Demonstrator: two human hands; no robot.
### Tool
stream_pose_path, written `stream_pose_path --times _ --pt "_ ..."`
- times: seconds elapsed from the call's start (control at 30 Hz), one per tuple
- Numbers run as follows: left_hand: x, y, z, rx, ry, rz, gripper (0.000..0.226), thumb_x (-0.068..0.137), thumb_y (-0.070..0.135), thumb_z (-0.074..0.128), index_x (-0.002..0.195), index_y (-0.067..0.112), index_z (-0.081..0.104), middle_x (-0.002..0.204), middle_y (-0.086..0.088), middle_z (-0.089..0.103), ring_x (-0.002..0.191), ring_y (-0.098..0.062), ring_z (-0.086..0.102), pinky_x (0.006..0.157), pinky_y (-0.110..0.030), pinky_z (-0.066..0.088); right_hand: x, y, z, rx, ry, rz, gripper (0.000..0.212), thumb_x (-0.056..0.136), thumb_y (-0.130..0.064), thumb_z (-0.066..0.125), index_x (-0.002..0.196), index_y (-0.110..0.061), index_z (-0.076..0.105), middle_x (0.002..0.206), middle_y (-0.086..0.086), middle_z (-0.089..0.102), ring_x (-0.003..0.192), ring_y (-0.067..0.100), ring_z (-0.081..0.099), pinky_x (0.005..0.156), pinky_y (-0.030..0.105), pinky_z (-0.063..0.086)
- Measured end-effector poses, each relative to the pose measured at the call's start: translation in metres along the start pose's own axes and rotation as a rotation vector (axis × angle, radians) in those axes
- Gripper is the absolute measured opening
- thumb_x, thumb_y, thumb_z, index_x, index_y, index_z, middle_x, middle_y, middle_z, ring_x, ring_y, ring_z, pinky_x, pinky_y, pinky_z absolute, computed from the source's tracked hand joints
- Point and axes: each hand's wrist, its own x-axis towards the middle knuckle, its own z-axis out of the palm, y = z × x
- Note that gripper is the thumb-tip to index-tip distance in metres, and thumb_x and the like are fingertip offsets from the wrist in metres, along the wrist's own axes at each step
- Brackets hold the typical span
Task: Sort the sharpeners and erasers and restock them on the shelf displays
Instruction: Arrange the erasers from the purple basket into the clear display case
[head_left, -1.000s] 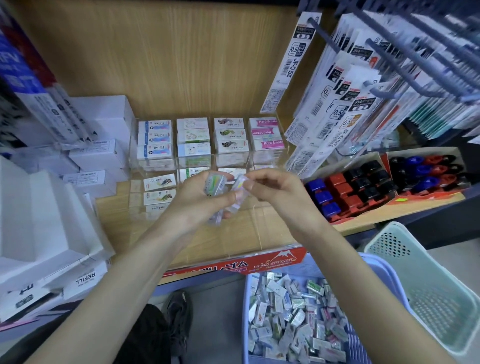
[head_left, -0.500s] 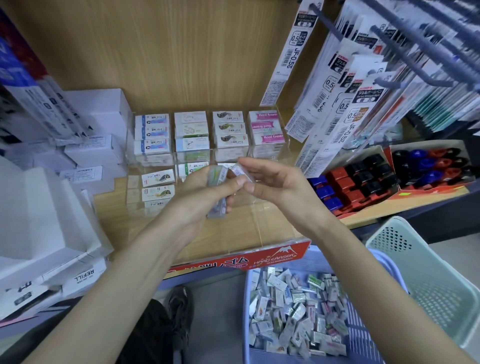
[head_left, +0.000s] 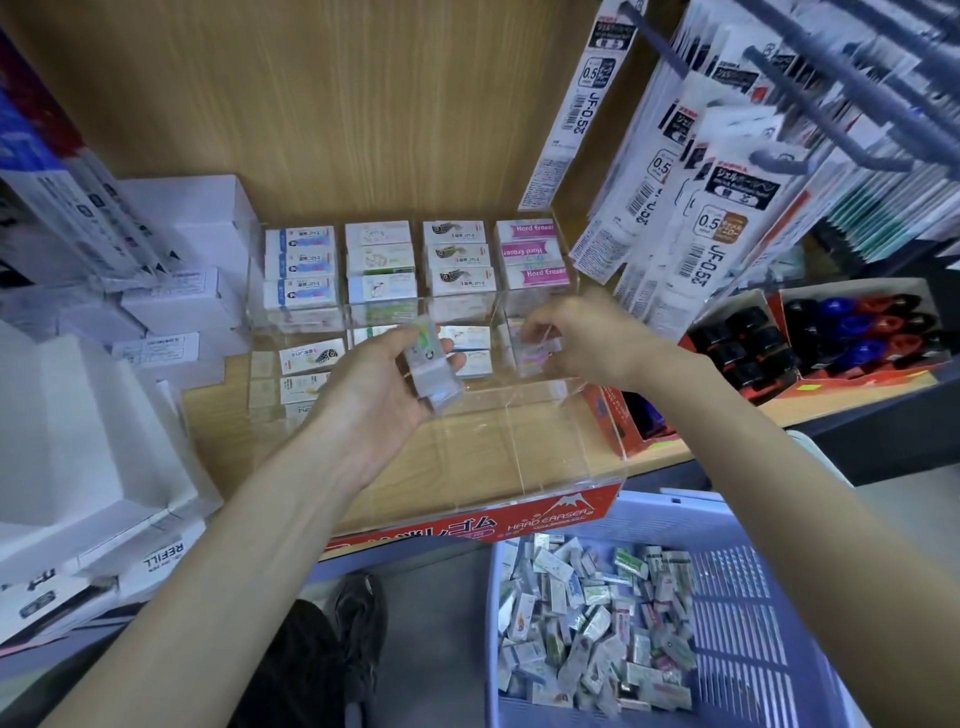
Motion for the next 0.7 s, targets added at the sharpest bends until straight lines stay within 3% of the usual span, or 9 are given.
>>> stream_pose_path --times 0.1,0.2,0.27,0.4,0.5,0.57,0.63,0.7 --pt "0.001 -0.001 -0.001 0.019 -0.038 0.052 0.017 0.096 0.010 0.048 0.111 0.007 0.055 0.101 -0.011 0.066 0.083 -0.020 0.070 0.063 -0.032 0.060 -0.002 0.006 0.003 0.059 -0.038 -0.001 0.018 0.076 -0.006 0.075 0.091 -0.012 0.068 0.085 -0.006 0.059 0.087 0.012 0.054 0.071 0.012 0.042" --pt "0.002 -0.002 -0.001 0.035 -0.049 0.078 0.014 0.093 0.007 0.051 0.105 0.010 0.057 0.095 -0.008 0.069 0.087 -0.019 0.069 0.073 -0.035 0.059 -0.003 0.006 0.008 0.167 -0.021 -0.040 0.013 0.077 -0.005 0.074 0.086 -0.012 0.071 0.082 -0.007 0.062 0.087 0.009 0.054 0.084 0.019 0.047" --pt "0.004 -0.003 -0.001 0.025 -0.025 0.079 0.013 0.091 0.005 0.054 0.102 0.013 0.056 0.091 -0.007 0.070 0.080 -0.016 0.070 0.071 -0.034 0.060 -0.002 0.007 0.011 0.178 -0.052 -0.017 0.011 0.081 -0.008 0.071 0.086 -0.017 0.073 0.088 -0.007 0.065 0.098 0.007 0.048 0.091 0.021 0.041" --pt "0.007 -0.003 -0.002 0.007 -0.001 0.089 0.028 0.086 0.004 0.061 0.112 0.012 0.054 0.080 -0.003 0.074 0.075 -0.015 0.072 0.067 -0.033 0.060 -0.004 0.010 0.013 0.207 -0.057 -0.001 0.031 0.081 0.007 0.058 0.088 -0.020 0.072 0.089 -0.007 0.069 0.098 0.011 0.059 0.095 0.031 0.045" --pt "0.007 -0.004 -0.001 0.027 -0.010 0.112 0.036 0.083 0.006 0.064 0.117 0.012 0.055 0.082 -0.003 0.074 0.077 -0.014 0.072 0.068 -0.031 0.060 -0.018 0.004 0.010 0.394 0.029 0.061 0.041 0.084 0.013 0.044 0.107 -0.011 0.067 0.106 0.000 0.068 0.107 0.010 0.059 0.095 0.020 0.045" --pt "0.006 -0.006 0.002 0.058 -0.011 0.116 0.033 0.081 0.007 0.065 0.113 0.012 0.057 0.086 -0.005 0.073 0.075 -0.014 0.072 0.064 -0.029 0.060 -0.034 -0.008 0.008 0.601 0.147 0.080 0.031 0.090 0.003 0.050 0.110 -0.016 0.065 0.109 -0.004 0.066 0.106 0.005 0.058 0.093 0.012 0.042" --pt "0.004 -0.010 0.006 0.084 -0.014 0.118 0.032 0.079 0.009 0.067 0.110 0.011 0.059 0.092 -0.010 0.071 0.072 -0.015 0.071 0.058 -0.028 0.059 -0.049 -0.028 0.009 0.774 0.220 0.045 0.022 0.089 -0.015 0.062 0.110 -0.023 0.063 0.108 -0.010 0.065 0.101 0.001 0.058 0.089 0.012 0.044" --pt "0.003 -0.014 0.012 0.116 -0.027 0.119 0.032 0.076 0.010 0.068 0.107 0.010 0.060 0.093 -0.013 0.068 0.068 -0.015 0.069 0.055 -0.027 0.057 -0.057 -0.045 0.016 0.752 0.257 0.045 0.033 0.084 -0.026 0.070 0.115 -0.022 0.062 0.108 -0.009 0.063 0.097 -0.001 0.057 0.085 0.009 0.043"
